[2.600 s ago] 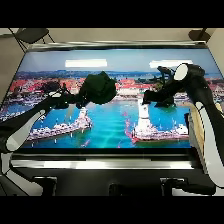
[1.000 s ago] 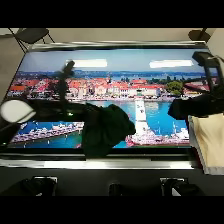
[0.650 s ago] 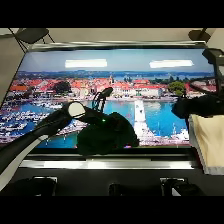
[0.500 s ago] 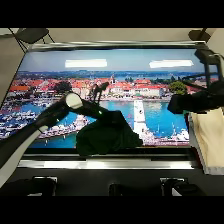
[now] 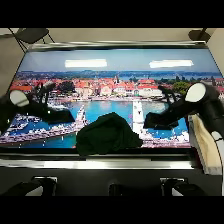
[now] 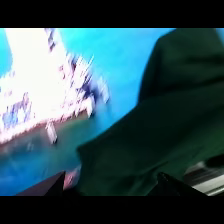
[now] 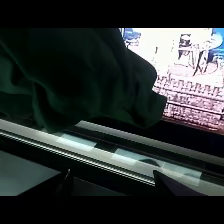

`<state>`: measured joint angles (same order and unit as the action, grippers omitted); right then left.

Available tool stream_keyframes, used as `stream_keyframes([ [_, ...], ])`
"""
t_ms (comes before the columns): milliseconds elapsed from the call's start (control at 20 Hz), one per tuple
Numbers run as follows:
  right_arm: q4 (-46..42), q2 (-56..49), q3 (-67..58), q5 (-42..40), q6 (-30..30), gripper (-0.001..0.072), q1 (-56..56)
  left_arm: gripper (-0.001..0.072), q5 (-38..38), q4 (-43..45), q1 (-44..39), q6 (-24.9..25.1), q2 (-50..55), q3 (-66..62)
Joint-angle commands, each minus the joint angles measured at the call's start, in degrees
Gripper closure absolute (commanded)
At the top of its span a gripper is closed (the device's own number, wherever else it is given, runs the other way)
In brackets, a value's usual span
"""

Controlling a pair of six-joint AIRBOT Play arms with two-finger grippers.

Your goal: Fold the shirts.

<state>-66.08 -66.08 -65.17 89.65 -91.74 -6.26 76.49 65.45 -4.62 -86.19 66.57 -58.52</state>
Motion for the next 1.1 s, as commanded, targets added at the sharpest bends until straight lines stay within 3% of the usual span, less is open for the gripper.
stream_keyframes([
  [0, 1.8, -0.3, 12.0, -5.4, 3.6, 0.0069, 0.0, 0.0043, -5.3, -3.1, 2.1, -0.5, -5.6, 19.0],
  [200, 0.1, -0.4, 16.0, -11.7, 3.4, 0.0066, 0.0, 0.0050, -12.1, -12.2, 0.4, 3.6, -5.2, 29.0],
  [250, 0.3, -0.5, 16.0, -12.6, 3.4, 0.0066, 0.0, 0.0053, -13.3, -13.0, -0.5, 3.9, -5.2, 29.8],
  [350, 0.3, -0.5, 16.0, -13.7, 2.6, 0.0066, 0.0, 0.0126, -15.6, -13.7, -2.3, 3.8, -5.0, 30.0],
  [600, 1.1, -1.3, 18.4, -14.6, 2.6, 0.0040, -0.1, 0.0126, -21.7, -19.8, -6.7, 3.8, -0.7, 29.9],
  [650, 2.0, -1.7, 19.3, -15.1, 2.6, 0.0040, -0.1, 0.0193, -23.1, -20.3, -7.5, 3.7, 0.0, 29.9],
  [750, 5.0, -2.9, 20.8, -17.0, 3.2, 0.0045, -0.1, 0.0524, -25.1, -20.5, -8.7, 3.7, 0.5, 29.9],
  [850, 8.0, -4.9, 21.5, -19.7, 3.8, 0.0048, -0.1, 0.0671, -25.1, -20.4, -8.7, 4.0, 0.4, 29.8],
  [1000, 11.0, -9.7, 21.5, -21.5, 4.3, 0.0070, -0.1, 0.0672, -24.6, -20.4, -8.7, 4.0, 0.4, 29.7],
  [1050, 11.0, -11.3, 21.5, -22.1, 3.9, 0.0133, -0.1, 0.0671, -24.5, -20.4, -8.7, 4.0, 0.4, 29.7],
])
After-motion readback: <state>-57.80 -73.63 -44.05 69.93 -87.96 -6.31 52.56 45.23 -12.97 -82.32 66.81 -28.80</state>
